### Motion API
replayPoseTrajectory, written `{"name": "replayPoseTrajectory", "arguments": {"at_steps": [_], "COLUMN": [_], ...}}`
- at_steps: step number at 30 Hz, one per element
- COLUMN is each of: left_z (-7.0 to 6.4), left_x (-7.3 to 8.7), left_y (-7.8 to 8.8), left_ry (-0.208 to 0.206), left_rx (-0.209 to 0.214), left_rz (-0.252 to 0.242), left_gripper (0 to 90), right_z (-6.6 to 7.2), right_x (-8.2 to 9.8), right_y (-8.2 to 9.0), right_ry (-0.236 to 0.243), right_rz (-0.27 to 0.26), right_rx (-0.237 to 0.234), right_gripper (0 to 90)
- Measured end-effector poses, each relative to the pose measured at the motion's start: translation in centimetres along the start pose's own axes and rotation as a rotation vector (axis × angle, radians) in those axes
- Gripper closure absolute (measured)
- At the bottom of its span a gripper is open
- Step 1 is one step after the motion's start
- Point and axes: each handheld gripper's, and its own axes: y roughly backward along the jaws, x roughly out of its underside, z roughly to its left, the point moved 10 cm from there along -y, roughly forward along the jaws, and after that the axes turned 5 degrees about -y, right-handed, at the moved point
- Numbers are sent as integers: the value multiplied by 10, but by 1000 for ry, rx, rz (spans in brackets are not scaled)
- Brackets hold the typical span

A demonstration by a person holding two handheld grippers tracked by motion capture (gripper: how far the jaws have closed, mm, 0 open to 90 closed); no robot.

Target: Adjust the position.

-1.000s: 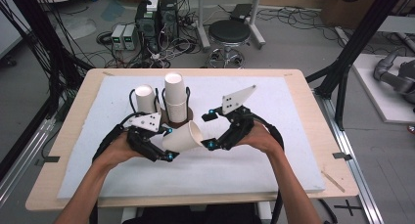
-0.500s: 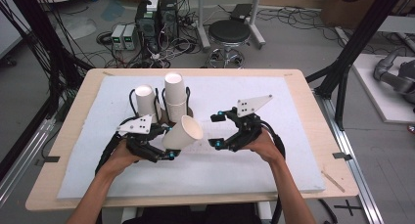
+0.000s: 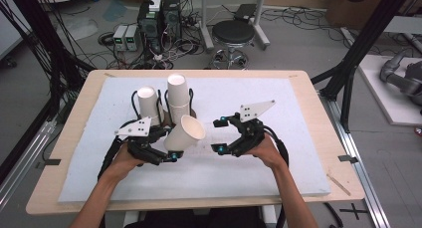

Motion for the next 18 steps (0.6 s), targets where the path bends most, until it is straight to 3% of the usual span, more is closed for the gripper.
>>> {"name": "replayPoseTrajectory", "arguments": {"at_steps": [18], "left_z": [-9], "left_x": [-8], "left_y": [-17], "left_ry": [-8], "left_rx": [29], "left_rz": [-60], "left_gripper": [352], "right_z": [7], "right_x": [-4], "right_y": [-17], "right_ry": [-1], "right_rz": [-29], "right_rx": [-52], "right_gripper": [145]}}
